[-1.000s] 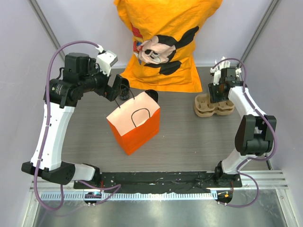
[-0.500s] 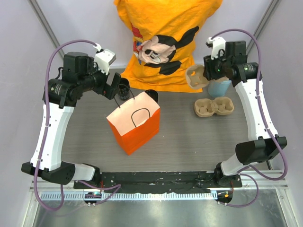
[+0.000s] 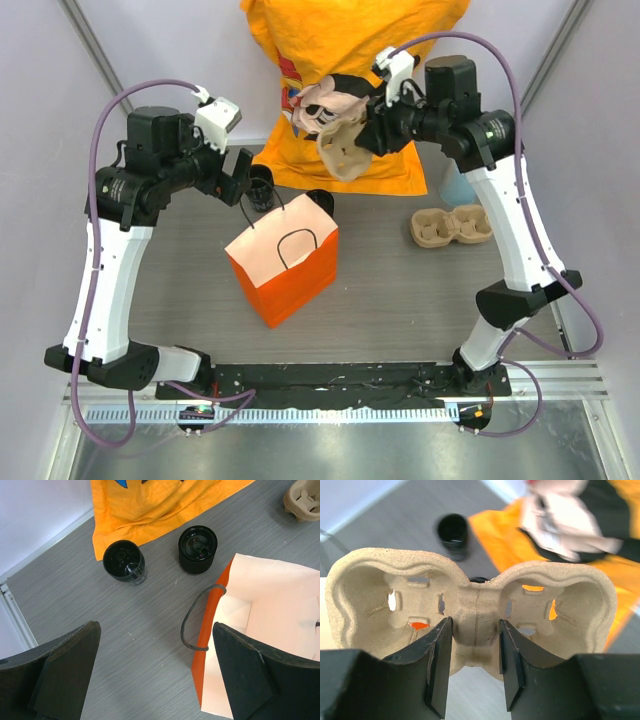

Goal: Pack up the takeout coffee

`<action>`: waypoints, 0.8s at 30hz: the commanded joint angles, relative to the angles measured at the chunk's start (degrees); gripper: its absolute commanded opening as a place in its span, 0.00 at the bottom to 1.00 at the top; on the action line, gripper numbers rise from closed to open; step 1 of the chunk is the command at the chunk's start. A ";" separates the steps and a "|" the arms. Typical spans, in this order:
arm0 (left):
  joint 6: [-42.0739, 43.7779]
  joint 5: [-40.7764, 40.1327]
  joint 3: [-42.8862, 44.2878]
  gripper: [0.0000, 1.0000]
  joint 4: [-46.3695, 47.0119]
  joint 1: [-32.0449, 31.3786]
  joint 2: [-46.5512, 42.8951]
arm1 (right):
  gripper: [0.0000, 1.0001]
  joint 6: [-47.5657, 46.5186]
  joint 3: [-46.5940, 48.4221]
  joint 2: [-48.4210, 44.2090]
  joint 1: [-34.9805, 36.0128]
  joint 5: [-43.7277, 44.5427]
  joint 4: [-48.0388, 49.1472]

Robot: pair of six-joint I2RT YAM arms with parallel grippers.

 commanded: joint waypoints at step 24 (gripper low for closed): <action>0.34 15.05 -3.73 1.00 9.25 5.35 1.52 | 0.22 24.25 -9.08 -0.48 9.39 -34.25 15.56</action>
